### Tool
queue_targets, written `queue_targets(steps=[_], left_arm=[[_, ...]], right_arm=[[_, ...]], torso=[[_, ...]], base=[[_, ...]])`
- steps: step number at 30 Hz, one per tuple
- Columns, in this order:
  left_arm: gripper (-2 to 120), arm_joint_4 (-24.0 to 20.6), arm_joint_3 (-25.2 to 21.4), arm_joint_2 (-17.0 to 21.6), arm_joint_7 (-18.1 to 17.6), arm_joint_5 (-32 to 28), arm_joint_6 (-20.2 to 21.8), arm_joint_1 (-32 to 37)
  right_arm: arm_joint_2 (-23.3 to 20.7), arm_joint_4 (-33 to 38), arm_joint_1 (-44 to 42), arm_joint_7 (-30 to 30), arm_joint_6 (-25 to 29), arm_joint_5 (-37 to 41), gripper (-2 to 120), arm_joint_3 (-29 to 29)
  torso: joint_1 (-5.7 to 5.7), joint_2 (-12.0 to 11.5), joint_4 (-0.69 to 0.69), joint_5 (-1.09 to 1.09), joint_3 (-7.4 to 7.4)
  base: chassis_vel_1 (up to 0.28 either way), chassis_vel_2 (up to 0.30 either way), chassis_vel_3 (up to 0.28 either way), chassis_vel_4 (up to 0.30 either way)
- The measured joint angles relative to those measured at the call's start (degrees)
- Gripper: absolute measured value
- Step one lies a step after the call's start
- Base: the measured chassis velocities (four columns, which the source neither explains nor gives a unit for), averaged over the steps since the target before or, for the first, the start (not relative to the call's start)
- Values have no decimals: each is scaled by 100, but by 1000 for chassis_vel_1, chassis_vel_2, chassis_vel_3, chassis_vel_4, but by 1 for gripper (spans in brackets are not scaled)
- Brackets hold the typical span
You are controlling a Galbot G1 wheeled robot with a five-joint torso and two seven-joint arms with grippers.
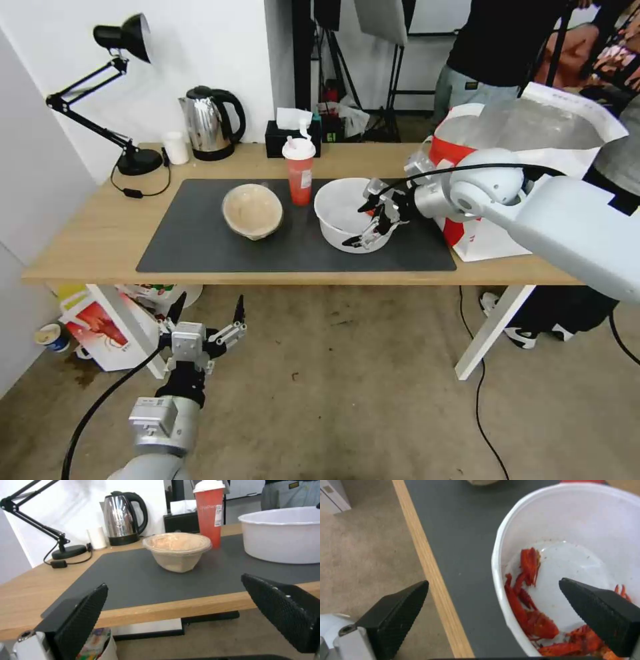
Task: Pick up the trash from the table and place it into the takeout bag.
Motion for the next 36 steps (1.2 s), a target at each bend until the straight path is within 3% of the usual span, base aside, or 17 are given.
queue_targets(steps=[36], left_arm=[[100,0,0,0,0,0,0,0]], right_arm=[[450,-827,385,98,-100,-46,100,-680]], torso=[[0,0,0,0,0]], base=[[0,0,0,0]])
